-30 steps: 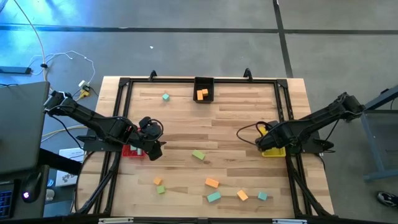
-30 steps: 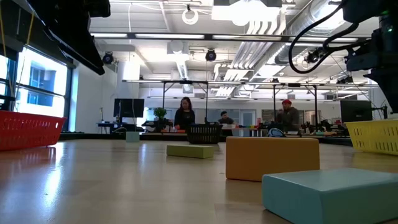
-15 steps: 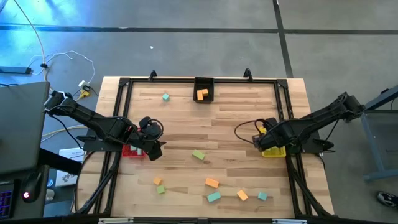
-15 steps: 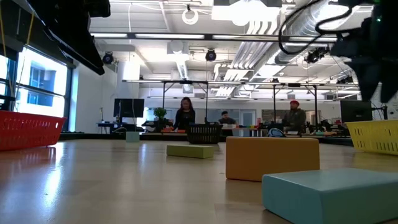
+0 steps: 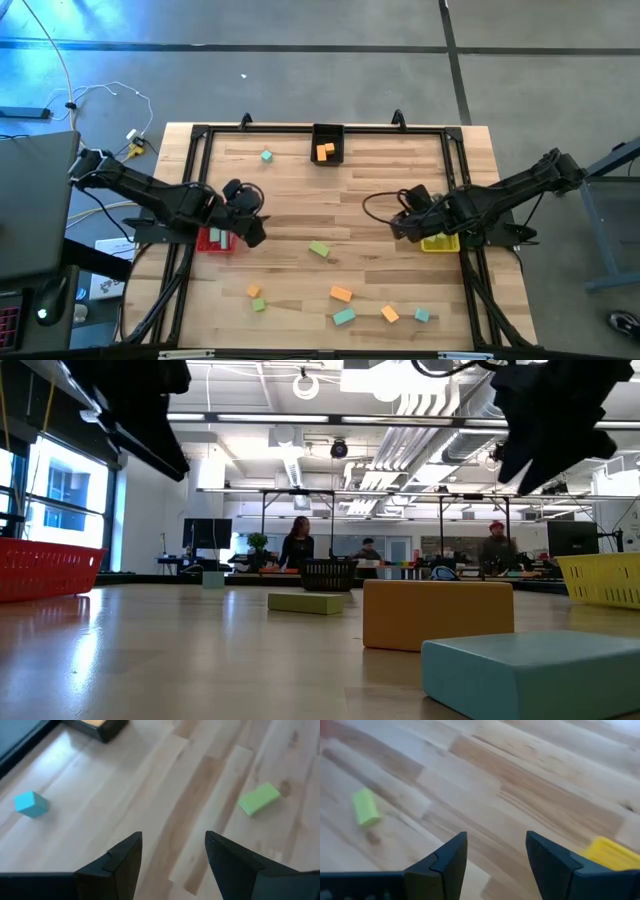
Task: Sort & place blocks by color
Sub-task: Put the blue block into the red bin
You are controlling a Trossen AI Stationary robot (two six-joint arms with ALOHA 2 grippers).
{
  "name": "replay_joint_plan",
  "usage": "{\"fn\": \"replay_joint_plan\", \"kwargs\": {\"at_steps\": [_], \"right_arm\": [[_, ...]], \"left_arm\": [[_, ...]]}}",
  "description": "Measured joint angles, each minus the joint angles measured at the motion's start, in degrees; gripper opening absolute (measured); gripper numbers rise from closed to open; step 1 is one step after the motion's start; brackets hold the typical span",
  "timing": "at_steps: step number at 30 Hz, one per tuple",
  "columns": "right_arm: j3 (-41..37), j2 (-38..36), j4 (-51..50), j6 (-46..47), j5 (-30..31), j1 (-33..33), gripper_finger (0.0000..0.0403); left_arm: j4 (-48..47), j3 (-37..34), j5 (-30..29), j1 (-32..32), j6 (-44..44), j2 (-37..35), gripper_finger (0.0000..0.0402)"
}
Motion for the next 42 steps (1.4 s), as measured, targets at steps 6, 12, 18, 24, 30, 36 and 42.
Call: {"fn": "replay_joint_plan", "kwargs": {"at_steps": [6, 12, 18, 24, 30, 36, 42], "right_arm": [[0.0, 0.0, 3.45, -4.11, 1.46, -0.02, 0.0188], [0.0, 0.0, 3.36, -4.16, 2.34, -0.01, 0.0188], [0.0, 0.0, 3.12, -4.17, 3.24, 0.0, 0.0188], [0.0, 0.0, 2.99, -4.17, 3.55, 0.0, 0.0188], [0.0, 0.0, 2.99, -4.15, 3.64, -0.04, 0.0188], [0.0, 0.0, 2.99, -4.15, 4.33, -0.04, 0.0188], [0.0, 0.02, 3.01, -4.15, 5.85, -0.04, 0.0188]], "left_arm": [[5.78, -0.02, -0.02, 7.63, 11.15, 0.0, 0.0202], [15.53, -0.02, 0.74, 16.79, 19.25, 0.0, 0.0202], [18.88, -0.02, 0.87, 26.02, 22.0, 0.0, 0.0202], [19.96, 0.26, 3.08, 35.24, 23.73, 0.02, 0.0202], [19.83, 2.74, 10.38, 44.71, 25.99, 0.02, 0.0202], [19.79, 3.58, 17.1, 51.91, 26.08, 0.42, 0.0202], [19.63, 3.59, 18.88, 55.6, 26.07, 4.86, 0.0202]]}}
